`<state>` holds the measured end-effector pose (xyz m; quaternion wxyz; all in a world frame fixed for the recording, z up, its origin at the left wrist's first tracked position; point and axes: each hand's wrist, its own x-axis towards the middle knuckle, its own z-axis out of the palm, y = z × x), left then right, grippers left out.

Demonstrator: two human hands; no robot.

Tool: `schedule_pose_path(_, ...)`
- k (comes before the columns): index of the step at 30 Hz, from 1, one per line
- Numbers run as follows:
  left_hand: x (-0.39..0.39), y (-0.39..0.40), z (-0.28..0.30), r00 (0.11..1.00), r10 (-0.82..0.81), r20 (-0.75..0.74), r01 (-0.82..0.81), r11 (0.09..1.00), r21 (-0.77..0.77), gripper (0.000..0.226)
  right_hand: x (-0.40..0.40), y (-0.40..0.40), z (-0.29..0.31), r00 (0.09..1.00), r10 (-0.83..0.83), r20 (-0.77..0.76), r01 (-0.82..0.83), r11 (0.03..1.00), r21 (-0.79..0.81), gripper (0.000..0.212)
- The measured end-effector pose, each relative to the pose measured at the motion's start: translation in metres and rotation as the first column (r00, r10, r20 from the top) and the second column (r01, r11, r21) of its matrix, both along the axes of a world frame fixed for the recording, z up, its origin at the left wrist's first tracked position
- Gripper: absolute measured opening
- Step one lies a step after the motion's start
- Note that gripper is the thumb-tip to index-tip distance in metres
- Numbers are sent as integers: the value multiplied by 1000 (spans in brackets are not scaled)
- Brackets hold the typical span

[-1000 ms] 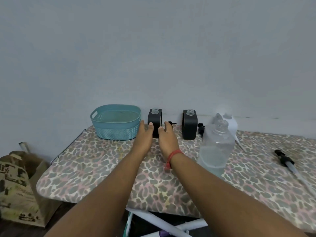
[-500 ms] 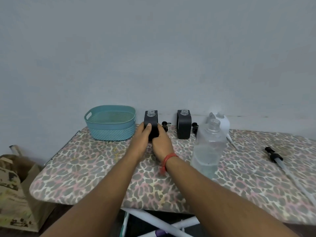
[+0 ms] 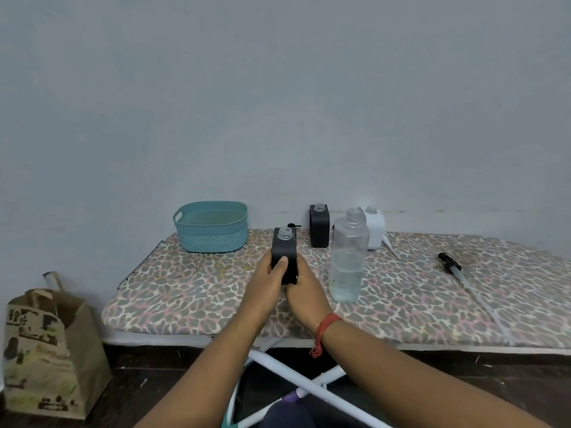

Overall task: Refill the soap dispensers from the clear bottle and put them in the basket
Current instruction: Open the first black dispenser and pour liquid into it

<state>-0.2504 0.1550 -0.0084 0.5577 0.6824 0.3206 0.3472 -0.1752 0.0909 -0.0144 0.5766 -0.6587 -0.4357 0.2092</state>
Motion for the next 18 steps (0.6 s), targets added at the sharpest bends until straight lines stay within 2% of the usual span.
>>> schedule_pose_path(6, 0, -19, -12, 1000, -24, -18, 24, 999, -31, 34, 5, -22, -8, 1000, -2, 31, 3, 999, -34, 54)
schedule_pose_path(11, 1, -21, -18, 998, -14, -58, 12, 999, -34, 28, 11, -30, -15, 997, 58, 44, -56, 998, -41, 66)
schedule_pose_path(13, 2, -20, -19, 998, -1, -70, 0, 1000, -14, 28, 15, -31, -18, 997, 57, 59, -54, 998, -37, 64)
schedule_pose_path(15, 2, -19, -21, 996, 13, -86, -11, 1000, 24, 34, 20, -39, -22, 998, -35, 58, 35, 999, 3, 57)
schedule_pose_path(18, 2, -16, -22, 992, 34, -126, -26, 997, 69, 58, 34, -57, -30, 959, -253, 127, 231, 959, 166, 42)
